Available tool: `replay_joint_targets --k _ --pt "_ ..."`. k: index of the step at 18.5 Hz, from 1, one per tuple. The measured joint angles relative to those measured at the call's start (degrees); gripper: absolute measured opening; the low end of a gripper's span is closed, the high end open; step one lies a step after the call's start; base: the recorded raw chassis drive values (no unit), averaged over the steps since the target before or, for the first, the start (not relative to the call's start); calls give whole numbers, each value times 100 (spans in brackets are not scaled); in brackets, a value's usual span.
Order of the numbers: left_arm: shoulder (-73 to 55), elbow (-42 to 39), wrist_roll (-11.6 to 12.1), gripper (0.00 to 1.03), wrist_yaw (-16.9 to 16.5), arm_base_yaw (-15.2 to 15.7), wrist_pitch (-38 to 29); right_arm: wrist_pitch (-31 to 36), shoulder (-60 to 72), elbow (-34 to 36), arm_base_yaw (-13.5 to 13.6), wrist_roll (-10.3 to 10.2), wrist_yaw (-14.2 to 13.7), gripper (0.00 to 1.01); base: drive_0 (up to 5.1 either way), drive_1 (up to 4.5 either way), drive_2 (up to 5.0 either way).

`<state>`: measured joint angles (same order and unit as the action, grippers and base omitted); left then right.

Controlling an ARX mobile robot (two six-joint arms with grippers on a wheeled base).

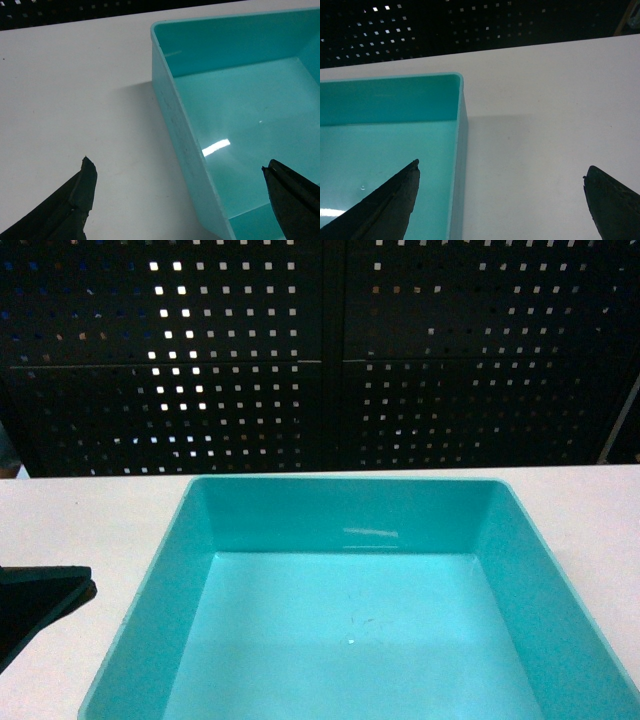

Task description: Stack blue boxes stably on right

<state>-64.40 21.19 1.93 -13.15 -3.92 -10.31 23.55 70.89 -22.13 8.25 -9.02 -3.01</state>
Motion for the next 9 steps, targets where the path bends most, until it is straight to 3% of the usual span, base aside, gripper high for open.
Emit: replay_joint_targets --k 1,2,3,4,5,6,7,8,9 --pt "0 0 2 98 0 2 -2 -295 28 -118 0 -66 142 98 0 0 0" --pt "0 0 2 98 0 2 0 -1040 431 -739 -55 -216 730 98 0 0 0" --pt "0 0 2 98 -2 0 0 -1617 894 -1384 -46 -168 1121 98 0 0 0" --pt "0 0 2 98 0 0 0 -2284 1333 -2037 -22 52 1292 98 0 0 0" --pt "0 0 2 98 0 0 0 -2594 1685 -2514 120 376 1097 98 0 0 0" --pt "0 0 2 98 4 2 -2 -2852 1982 -2951 262 686 1097 98 0 0 0" --pt "0 0 2 98 0 2 -2 -2907 2369 -3456 431 1189 1019 98 0 0 0" --pt "0 0 2 98 -4 0 -2 -2844 2601 -3696 516 1478 817 98 0 0 0" --pt "0 0 2 98 -2 0 -2 -3442 2918 -4068 533 1644 1012 98 0 0 0"
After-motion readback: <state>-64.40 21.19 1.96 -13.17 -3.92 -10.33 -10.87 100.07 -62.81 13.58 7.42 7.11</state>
